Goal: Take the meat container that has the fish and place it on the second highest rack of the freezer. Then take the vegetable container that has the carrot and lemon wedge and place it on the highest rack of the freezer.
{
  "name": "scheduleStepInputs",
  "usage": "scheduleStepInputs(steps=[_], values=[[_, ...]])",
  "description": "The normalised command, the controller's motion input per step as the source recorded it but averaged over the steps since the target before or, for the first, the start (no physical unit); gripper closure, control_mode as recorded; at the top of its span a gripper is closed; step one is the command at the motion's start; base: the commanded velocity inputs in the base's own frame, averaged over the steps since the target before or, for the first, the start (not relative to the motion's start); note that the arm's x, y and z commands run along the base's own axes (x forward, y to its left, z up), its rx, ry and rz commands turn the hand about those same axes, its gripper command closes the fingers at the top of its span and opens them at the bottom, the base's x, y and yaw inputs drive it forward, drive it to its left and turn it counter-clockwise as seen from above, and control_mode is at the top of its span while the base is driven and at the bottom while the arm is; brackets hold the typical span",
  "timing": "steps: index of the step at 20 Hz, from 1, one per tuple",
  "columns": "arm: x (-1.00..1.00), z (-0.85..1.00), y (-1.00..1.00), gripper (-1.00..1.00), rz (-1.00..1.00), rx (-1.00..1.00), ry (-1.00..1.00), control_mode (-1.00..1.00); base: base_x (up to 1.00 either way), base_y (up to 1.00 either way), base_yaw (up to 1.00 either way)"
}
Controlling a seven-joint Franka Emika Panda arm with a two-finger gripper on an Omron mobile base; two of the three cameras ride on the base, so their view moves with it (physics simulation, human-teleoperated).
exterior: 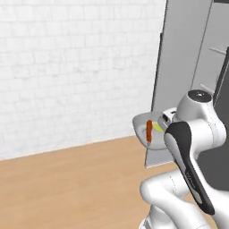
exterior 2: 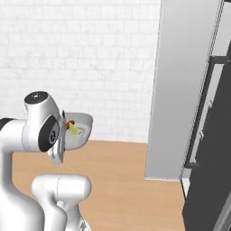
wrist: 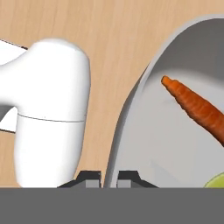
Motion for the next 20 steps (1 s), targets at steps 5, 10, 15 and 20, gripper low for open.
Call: scheduleStepInputs(steps=[5,10,15,20], values=[[0.00,0.00,0.00,1.00,0.00,0.00,0.00,1.00,0.54,0.80,-0.62],[0.00,0.00,0.00,1.00,0.00,0.00,0.00,1.00,0.49,0.65,-0.72],[0.00,0.00,0.00,1.00,0.00,0.00,0.00,1.00,0.53,0.68,-0.71],[0.00,0.00,0.00,1.00,0.00,0.00,0.00,1.00,0.57,0.75,-0.67]])
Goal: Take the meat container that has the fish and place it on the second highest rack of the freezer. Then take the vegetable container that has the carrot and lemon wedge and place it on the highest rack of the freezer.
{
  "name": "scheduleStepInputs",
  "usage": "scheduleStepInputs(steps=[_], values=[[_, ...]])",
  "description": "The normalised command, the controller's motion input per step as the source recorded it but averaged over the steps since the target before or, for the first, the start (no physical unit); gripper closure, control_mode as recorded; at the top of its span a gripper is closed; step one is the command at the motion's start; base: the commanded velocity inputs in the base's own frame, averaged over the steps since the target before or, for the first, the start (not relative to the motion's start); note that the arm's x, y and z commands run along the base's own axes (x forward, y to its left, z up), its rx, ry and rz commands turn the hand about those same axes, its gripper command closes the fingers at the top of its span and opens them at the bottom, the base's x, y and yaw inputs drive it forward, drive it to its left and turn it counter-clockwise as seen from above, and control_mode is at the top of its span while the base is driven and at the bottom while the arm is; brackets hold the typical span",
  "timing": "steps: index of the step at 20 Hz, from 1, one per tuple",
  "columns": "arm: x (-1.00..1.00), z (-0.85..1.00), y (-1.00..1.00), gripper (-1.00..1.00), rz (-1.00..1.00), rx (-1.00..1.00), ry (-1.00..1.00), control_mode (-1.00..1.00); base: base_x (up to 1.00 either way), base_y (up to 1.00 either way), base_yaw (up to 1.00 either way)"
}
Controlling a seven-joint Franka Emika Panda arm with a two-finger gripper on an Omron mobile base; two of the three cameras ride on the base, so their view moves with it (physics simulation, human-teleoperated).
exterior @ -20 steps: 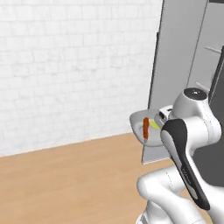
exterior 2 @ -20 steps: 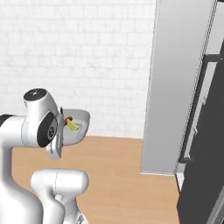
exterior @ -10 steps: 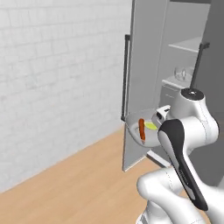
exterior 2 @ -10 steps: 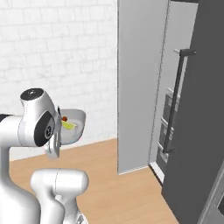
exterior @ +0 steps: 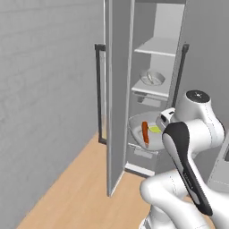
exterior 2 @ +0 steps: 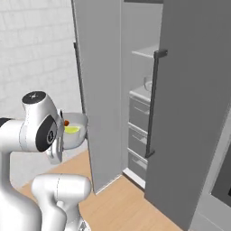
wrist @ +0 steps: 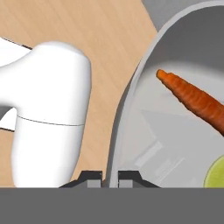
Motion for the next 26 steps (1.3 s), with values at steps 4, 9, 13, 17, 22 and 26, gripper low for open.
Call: scheduleStepInputs(steps=[4,9,13,17,22,26], values=[[0.00,0.00,0.00,1.00,0.00,0.00,0.00,1.00,0.52,0.58,-0.58],[0.00,0.00,0.00,1.00,0.00,0.00,0.00,1.00,0.55,-0.16,-0.18],[0.00,0.00,0.00,1.00,0.00,0.00,0.00,1.00,0.58,-0.41,-0.04],[0.00,0.00,0.00,1.00,0.00,0.00,0.00,1.00,0.69,-0.14,0.00],[0.00,0.00,0.00,1.00,0.00,0.00,0.00,1.00,0.75,-0.02,0.00],[0.00,0.00,0.00,1.00,0.00,0.00,0.00,1.00,0.68,0.07,-0.01]])
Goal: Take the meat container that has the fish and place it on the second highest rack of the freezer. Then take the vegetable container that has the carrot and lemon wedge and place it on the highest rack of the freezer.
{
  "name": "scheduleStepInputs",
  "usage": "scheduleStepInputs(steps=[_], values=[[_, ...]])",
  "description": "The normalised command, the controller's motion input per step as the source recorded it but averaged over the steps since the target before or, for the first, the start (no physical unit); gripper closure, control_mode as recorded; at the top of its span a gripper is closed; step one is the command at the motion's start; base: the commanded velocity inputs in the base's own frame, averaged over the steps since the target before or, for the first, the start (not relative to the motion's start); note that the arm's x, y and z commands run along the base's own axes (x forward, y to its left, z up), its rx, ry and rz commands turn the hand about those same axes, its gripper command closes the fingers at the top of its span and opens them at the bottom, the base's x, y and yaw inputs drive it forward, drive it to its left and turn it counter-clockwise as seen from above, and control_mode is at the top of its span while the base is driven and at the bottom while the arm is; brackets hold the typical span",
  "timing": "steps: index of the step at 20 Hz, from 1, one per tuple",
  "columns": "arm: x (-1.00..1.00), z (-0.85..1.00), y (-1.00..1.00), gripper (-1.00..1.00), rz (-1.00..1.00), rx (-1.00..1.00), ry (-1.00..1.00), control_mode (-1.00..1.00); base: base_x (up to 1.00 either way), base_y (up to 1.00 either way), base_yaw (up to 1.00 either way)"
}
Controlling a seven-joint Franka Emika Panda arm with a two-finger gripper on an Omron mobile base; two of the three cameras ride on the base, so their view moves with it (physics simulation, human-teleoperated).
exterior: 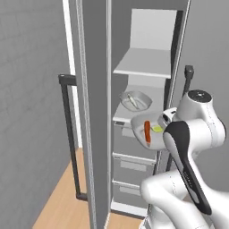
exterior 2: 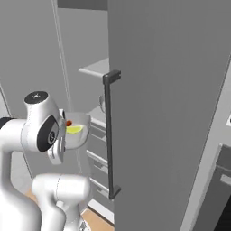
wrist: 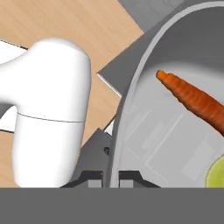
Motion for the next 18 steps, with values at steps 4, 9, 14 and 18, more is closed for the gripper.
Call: scheduleStepInputs(steps=[4,9,14,18], values=[[0.00,0.00,0.00,1.00,0.00,0.00,0.00,1.00,0.57,0.21,-0.05],[0.00,0.00,0.00,1.00,0.00,0.00,0.00,1.00,0.51,0.20,-0.08],[0.00,0.00,0.00,1.00,0.00,0.00,0.00,1.00,0.50,0.15,-0.14],[0.00,0.00,0.00,1.00,0.00,0.00,0.00,1.00,0.50,0.28,-0.16]])
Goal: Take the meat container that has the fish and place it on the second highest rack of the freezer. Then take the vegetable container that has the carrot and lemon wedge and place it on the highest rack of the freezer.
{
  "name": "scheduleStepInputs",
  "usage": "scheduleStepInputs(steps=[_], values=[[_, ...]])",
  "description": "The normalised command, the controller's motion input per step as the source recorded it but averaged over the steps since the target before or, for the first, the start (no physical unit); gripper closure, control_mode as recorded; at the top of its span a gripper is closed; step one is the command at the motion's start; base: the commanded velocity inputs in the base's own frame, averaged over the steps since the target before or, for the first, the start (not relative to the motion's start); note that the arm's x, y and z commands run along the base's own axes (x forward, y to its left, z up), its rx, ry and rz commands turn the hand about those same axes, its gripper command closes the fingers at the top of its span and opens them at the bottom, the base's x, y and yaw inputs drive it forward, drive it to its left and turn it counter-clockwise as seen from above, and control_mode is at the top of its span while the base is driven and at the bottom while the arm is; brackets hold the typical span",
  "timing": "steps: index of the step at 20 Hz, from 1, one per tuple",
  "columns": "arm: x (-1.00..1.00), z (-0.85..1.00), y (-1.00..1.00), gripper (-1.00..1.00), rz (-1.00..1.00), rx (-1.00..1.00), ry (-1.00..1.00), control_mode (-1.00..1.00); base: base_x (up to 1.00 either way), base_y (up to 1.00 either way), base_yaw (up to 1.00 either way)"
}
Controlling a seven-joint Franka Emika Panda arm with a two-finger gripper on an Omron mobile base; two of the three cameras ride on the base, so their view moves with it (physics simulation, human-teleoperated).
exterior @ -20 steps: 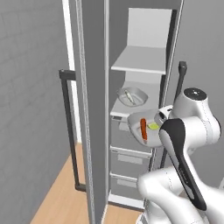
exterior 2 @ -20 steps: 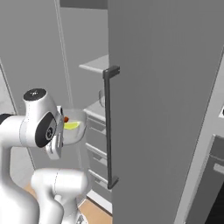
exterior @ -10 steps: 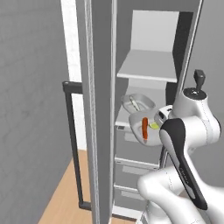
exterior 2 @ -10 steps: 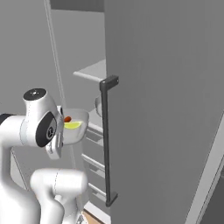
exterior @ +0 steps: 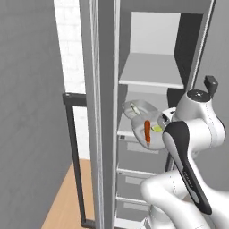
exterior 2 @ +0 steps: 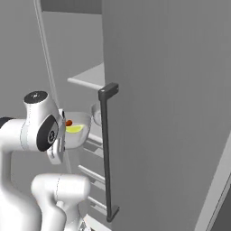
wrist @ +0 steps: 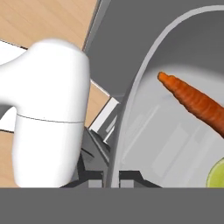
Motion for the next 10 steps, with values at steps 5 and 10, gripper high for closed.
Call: scheduleStepInputs(steps=[5,10], values=[[0.00,0.00,0.00,1.00,0.00,0.00,0.00,1.00,0.35,0.47,-0.22],[0.00,0.00,0.00,1.00,0.00,0.00,0.00,1.00,0.24,0.43,-0.22]])
